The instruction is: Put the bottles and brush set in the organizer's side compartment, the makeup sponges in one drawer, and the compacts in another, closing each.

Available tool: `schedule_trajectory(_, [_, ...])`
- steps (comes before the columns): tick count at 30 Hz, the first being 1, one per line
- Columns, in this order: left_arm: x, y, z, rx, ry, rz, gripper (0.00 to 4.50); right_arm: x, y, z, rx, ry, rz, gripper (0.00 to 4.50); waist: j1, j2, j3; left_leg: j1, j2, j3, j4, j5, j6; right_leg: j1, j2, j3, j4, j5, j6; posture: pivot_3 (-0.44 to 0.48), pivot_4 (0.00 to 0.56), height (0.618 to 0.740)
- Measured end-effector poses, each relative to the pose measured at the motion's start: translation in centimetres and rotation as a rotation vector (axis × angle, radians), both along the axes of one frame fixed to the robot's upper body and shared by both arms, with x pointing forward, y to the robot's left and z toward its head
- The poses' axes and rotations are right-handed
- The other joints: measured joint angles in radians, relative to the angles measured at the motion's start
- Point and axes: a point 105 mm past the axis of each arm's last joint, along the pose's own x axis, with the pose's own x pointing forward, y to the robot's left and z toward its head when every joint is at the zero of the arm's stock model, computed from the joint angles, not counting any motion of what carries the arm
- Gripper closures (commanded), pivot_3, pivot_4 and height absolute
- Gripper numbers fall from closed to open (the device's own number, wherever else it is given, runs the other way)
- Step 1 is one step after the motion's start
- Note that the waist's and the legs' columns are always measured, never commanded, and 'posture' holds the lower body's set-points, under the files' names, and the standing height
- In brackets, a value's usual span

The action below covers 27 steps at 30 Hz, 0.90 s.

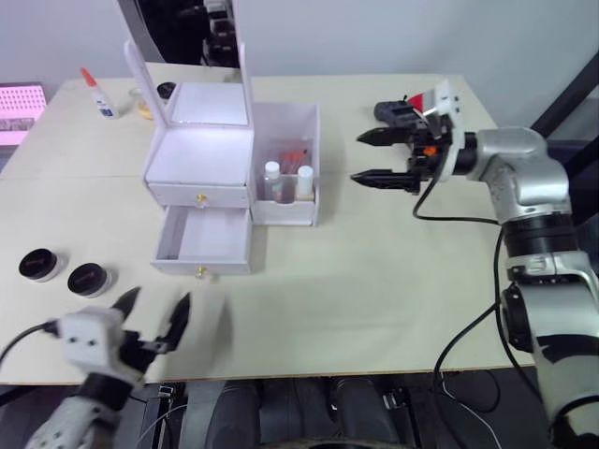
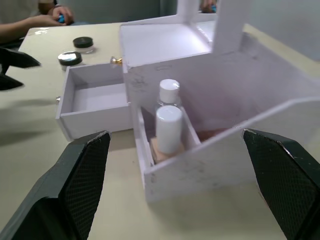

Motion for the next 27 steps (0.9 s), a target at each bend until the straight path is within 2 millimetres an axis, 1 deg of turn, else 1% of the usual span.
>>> schedule_trajectory(2, [-1.5, 4.1, 0.1, 0.037, 0.007, 0.112, 0.06, 0.4, -2.1, -0.8, 0.01, 0.017, -0.067, 0.0, 0.0, 0.0, 0.0, 0.0, 0.0, 0.0, 0.002, 0.0, 0.0, 0.0, 0.0, 0.0, 0.0, 0.0, 0.0, 0.0, 0.15, 0.74])
schedule_trajectory(3, [-2.4, 5.8, 0.0, 0.045, 0.014, 0.163, 0.06, 0.6, -3.4, -1.5, 0.008, 0.033, -0.11, 0.0, 0.0, 0.0, 0.0, -0.001, 0.0, 0.0, 0.003, 0.0, 0.0, 0.001, -0.001, 0.0, -0.001, 0.0, 0.0, 0.0, 0.15, 0.74])
schedule_trajectory(4, [-3.2, 7.1, 0.0, 0.049, 0.019, 0.203, 0.06, 0.7, -4.4, -2.1, 0.006, 0.049, -0.148, 0.0, -0.002, 0.0, 0.0, -0.001, 0.0, 0.001, 0.005, -0.001, -0.001, 0.001, -0.002, 0.0, -0.003, 0.0, 0.0, 0.0, 0.15, 0.74])
schedule_trajectory(7, [-5.0, 10.3, -0.8, 0.055, 0.042, 0.282, 0.06, 1.3, -7.2, -4.0, 0.028, 0.087, -0.266, 0.0, -0.008, 0.0, 0.0, -0.001, 0.0, 0.003, 0.007, -0.002, -0.002, 0.001, -0.002, 0.0, -0.004, 0.0, 0.0, 0.0, 0.15, 0.74])
schedule_trajectory(10, [-6.5, 12.3, -1.8, 0.048, 0.076, 0.344, 0.06, 1.1, -10.0, -6.4, 0.021, 0.135, -0.38, 0.0, -0.014, 0.0, 0.0, -0.001, -0.001, 0.003, 0.008, -0.002, -0.002, 0.002, -0.003, 0.0, -0.005, 0.0, 0.0, 0.0, 0.15, 0.74])
schedule_trajectory(12, [-6.8, 12.8, -2.0, 0.045, 0.08, 0.358, 0.06, 0.9, -11.3, -7.6, 0.032, 0.156, -0.436, 0.0, -0.022, 0.0, 0.0, -0.001, -0.001, 0.003, 0.008, -0.002, -0.002, 0.003, -0.003, 0.0, -0.004, 0.0, 0.0, 0.0, 0.15, 0.74])
schedule_trajectory(14, [-6.2, 12.9, -1.6, 0.048, 0.061, 0.342, 0.06, 0.7, -12.3, -8.6, 0.031, 0.165, -0.48, 0.0, -0.025, 0.0, 0.0, -0.001, 0.0, 0.003, 0.007, -0.002, -0.002, 0.002, -0.003, 0.0, -0.002, 0.0, 0.0, 0.0, 0.15, 0.74])
schedule_trajectory(17, [-5.2, 12.9, -0.8, 0.072, 0.035, 0.311, 0.06, 0.6, -12.8, -8.6, 0.041, 0.158, -0.506, 0.0, -0.029, 0.0, 0.0, 0.0, 0.0, 0.003, 0.006, -0.001, -0.002, 0.002, -0.003, 0.0, 0.0, 0.001, -0.002, 0.0, 0.15, 0.74])
schedule_trajectory(20, [-4.4, 12.8, -0.2, 0.087, 0.012, 0.289, 0.06, 0.6, -12.8, -8.3, 0.046, 0.146, -0.5, 0.0, -0.029, 0.0, 0.0, 0.0, 0.001, 0.003, 0.005, -0.001, -0.002, 0.001, -0.001, 0.0, 0.0, 0.001, -0.002, 0.0, 0.15, 0.74])
schedule_trajectory(22, [-4.2, 12.9, -0.1, 0.092, 0.011, 0.284, 0.06, 0.5, -12.4, -8.0, 0.043, 0.143, -0.475, 0.0, -0.027, 0.0, 0.0, 0.0, 0.001, 0.003, 0.004, -0.001, -0.002, 0.001, -0.001, 0.0, 0.001, 0.001, -0.002, 0.0, 0.15, 0.74])
schedule_trajectory(24, [-3.8, 12.9, 0.3, 0.1, 0.005, 0.272, 0.06, 0.4, -11.7, -7.5, 0.037, 0.142, -0.428, 0.0, -0.024, 0.0, 0.0, 0.0, 0.001, 0.003, 0.004, -0.001, -0.002, 0.001, -0.001, 0.0, 0.002, 0.001, -0.002, 0.0, 0.15, 0.74])
schedule_trajectory(27, [-3.1, 12.7, 0.9, 0.108, -0.005, 0.255, 0.06, 0.1, -9.0, -6.4, 0.003, 0.15, -0.287, 0.0, -0.026, 0.001, 0.0, 0.001, 0.001, 0.003, 0.005, -0.001, -0.002, 0.001, -0.001, 0.001, 0.004, 0.001, -0.002, 0.0, 0.15, 0.74])
